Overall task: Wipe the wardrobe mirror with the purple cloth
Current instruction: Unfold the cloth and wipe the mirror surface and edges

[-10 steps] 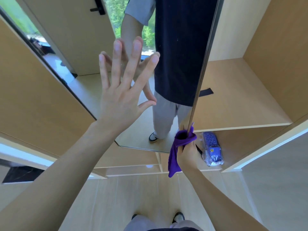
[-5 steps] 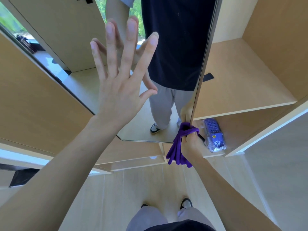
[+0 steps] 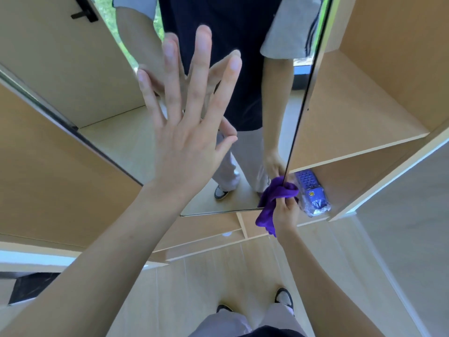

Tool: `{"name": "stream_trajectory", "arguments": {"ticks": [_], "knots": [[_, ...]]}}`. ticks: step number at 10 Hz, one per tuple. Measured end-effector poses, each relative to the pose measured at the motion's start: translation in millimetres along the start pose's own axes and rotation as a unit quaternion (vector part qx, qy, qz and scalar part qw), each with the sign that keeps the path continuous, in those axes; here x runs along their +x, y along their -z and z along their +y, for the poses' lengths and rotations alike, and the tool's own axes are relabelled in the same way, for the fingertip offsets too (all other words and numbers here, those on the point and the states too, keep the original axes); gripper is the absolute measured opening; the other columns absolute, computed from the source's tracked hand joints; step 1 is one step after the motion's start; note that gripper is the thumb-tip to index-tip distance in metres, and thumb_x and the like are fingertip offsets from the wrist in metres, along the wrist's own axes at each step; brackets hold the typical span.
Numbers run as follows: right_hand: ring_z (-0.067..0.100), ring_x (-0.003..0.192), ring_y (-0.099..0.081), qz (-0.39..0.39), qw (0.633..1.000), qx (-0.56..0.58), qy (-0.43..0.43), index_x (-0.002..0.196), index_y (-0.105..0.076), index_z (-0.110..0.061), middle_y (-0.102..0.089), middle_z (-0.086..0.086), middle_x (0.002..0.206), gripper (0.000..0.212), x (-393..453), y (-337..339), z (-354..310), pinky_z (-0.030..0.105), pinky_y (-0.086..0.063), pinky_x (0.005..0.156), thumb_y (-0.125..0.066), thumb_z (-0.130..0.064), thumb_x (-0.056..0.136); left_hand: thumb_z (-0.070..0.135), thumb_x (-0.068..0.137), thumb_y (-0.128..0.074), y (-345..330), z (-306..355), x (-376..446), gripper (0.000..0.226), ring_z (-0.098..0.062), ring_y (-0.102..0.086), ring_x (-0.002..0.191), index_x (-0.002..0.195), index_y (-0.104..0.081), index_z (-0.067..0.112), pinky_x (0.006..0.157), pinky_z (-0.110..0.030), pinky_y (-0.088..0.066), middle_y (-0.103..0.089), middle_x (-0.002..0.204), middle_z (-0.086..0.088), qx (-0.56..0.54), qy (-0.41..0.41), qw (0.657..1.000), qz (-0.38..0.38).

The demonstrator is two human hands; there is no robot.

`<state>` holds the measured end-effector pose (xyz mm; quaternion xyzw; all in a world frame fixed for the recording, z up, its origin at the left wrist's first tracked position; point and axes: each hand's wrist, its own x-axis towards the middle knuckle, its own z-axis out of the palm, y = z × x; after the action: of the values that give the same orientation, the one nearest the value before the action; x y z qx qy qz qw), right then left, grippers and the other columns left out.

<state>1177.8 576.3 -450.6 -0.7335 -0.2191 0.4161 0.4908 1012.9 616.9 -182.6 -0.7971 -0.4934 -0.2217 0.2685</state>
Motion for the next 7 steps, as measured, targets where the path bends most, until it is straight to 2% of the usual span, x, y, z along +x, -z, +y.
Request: {"name": "stream_trajectory", "arguments": {"ticks": [1, 2, 3, 4, 5, 6, 7], "knots": [[0.026, 0.066, -0.056, -0.008, 0.997, 0.069, -0.030, 0.095, -0.062, -0.025, -0.068, -0.012, 0.066, 0.023, -2.5, -7.6, 7.2, 0.024, -0.051, 0.052, -0.041, -0.017, 0.099, 0.024, 0.088, -0.069, -12.8, -7.4, -18.8, 0.093, -0.049, -0.016, 0.154, 0.165, -0.018, 0.021, 0.123, -0.064, -0.001, -0.017, 0.170, -0.018, 0.048, -0.055, 0.997, 0.029], [0.025, 0.065, -0.058, -0.026, 0.988, 0.142, -0.055, 0.102, -0.063, -0.010, -0.071, 0.021, 0.089, 0.027, -6.1, -17.7, -2.4, 0.029, -0.050, 0.059, -0.039, -0.020, 0.095, 0.020, 0.093, -0.059, -35.8, -19.7, -61.9, 0.088, -0.042, -0.004, 0.158, 0.166, -0.011, 0.018, 0.125, -0.063, 0.000, 0.001, 0.172, -0.014, 0.083, -0.124, 0.988, -0.027], [0.037, 0.081, -0.068, -0.005, 0.960, 0.261, -0.104, 0.117, -0.060, -0.004, -0.069, 0.028, 0.099, 0.031, -4.1, -32.6, -6.9, 0.033, -0.055, 0.059, -0.041, -0.021, 0.099, 0.019, 0.090, -0.055, -52.1, -31.6, -100.9, 0.087, -0.038, -0.003, 0.159, 0.165, -0.011, 0.013, 0.126, -0.062, -0.001, 0.004, 0.173, -0.014, 0.102, -0.179, 0.975, -0.086], [0.063, 0.087, -0.064, -0.004, 0.935, 0.318, -0.158, 0.127, -0.051, 0.004, -0.059, 0.047, 0.096, 0.040, -4.1, -43.8, -6.6, 0.039, -0.045, 0.056, -0.040, -0.023, 0.100, 0.021, 0.087, -0.048, -60.6, -41.8, -117.9, 0.084, -0.037, -0.005, 0.159, 0.165, -0.017, 0.011, 0.127, -0.060, 0.001, -0.003, 0.173, -0.014, 0.099, -0.201, 0.970, -0.097], [0.067, 0.071, -0.058, 0.018, 0.922, 0.334, -0.194, 0.119, -0.057, 0.004, -0.055, 0.049, 0.086, 0.046, -3.5, -55.6, -10.3, 0.036, -0.044, 0.053, -0.041, -0.031, 0.094, 0.022, 0.089, -0.040, -67.3, -49.9, -127.0, 0.078, -0.037, -0.005, 0.160, 0.164, -0.021, 0.011, 0.126, -0.060, 0.003, -0.005, 0.173, -0.014, 0.081, -0.197, 0.971, -0.107], [0.044, 0.064, -0.048, 0.055, 0.927, 0.316, -0.194, 0.097, -0.068, 0.003, -0.059, 0.046, 0.089, 0.044, -14.9, -76.5, -19.0, 0.035, -0.042, 0.051, -0.041, -0.031, 0.096, 0.021, 0.087, -0.043, -71.4, -54.0, -140.6, 0.081, -0.036, -0.005, 0.160, 0.164, -0.021, 0.010, 0.126, -0.061, 0.002, -0.005, 0.173, -0.014, 0.072, -0.205, 0.967, -0.136], [0.033, 0.084, -0.059, 0.044, 0.937, 0.281, -0.201, 0.102, -0.071, -0.006, -0.069, 0.019, 0.095, 0.035, -40.4, -106.2, -24.2, 0.041, -0.047, 0.073, -0.043, -0.028, 0.103, 0.021, 0.086, -0.046, -75.1, -59.4, -157.8, 0.083, -0.034, -0.004, 0.160, 0.164, -0.020, 0.009, 0.127, -0.061, -0.001, -0.005, 0.173, -0.013, 0.063, -0.208, 0.962, -0.163]]}}
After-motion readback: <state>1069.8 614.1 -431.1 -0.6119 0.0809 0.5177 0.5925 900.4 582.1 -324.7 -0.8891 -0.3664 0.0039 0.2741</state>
